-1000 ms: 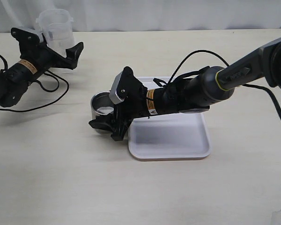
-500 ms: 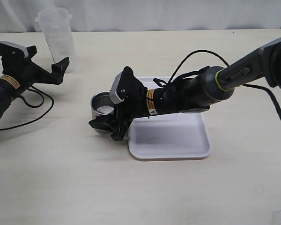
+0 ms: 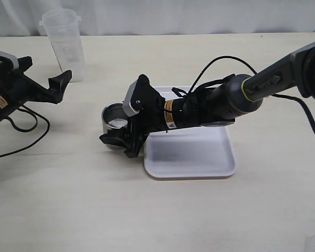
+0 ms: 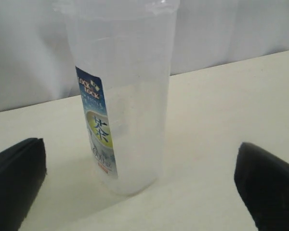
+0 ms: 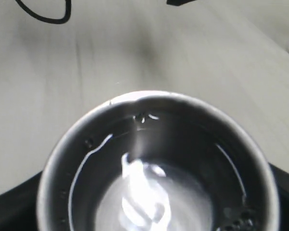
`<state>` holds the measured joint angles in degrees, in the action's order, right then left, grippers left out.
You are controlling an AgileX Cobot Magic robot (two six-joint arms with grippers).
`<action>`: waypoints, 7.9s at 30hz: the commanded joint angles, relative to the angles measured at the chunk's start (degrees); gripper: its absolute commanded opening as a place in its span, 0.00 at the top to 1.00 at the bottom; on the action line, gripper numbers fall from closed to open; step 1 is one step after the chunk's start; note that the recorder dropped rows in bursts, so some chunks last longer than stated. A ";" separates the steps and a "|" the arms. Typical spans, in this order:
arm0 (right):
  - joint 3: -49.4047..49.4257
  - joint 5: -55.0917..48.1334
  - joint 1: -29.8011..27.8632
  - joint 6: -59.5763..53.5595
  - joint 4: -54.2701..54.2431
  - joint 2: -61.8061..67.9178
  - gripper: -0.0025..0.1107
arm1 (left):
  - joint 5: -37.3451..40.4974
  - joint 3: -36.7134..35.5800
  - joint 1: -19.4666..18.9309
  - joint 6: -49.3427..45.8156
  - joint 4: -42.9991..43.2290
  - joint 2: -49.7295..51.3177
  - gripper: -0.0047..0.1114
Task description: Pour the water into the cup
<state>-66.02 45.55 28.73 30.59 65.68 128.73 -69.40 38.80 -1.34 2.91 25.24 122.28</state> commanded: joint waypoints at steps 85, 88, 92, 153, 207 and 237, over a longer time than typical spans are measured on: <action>8.50 -1.33 -17.58 -0.18 1.75 -4.62 0.24 | -0.56 -3.31 -0.06 -0.29 -2.18 -2.61 0.06; 8.50 -1.33 -17.58 -0.18 1.75 -4.62 0.24 | -0.56 -3.31 -0.06 -0.29 -2.18 -2.61 0.06; 8.50 -2.25 -17.58 -0.18 1.63 -5.53 0.24 | -0.56 -3.31 -0.06 -0.29 -2.18 -2.61 0.06; 11.01 -14.72 -17.48 25.10 4.80 -30.14 0.04 | -0.56 -3.56 -0.06 -0.06 -1.82 -6.98 0.06; 42.95 -19.08 -17.48 31.96 4.03 -108.58 0.94 | 33.88 -32.29 -0.06 9.79 -12.48 -94.71 0.06; 42.95 -19.08 -17.48 31.96 4.03 -108.58 0.94 | 41.56 -32.29 -0.06 8.22 -21.07 -103.89 0.06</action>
<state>-23.43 26.89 11.48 62.21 69.92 20.40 -30.64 6.75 -1.34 11.93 7.38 21.28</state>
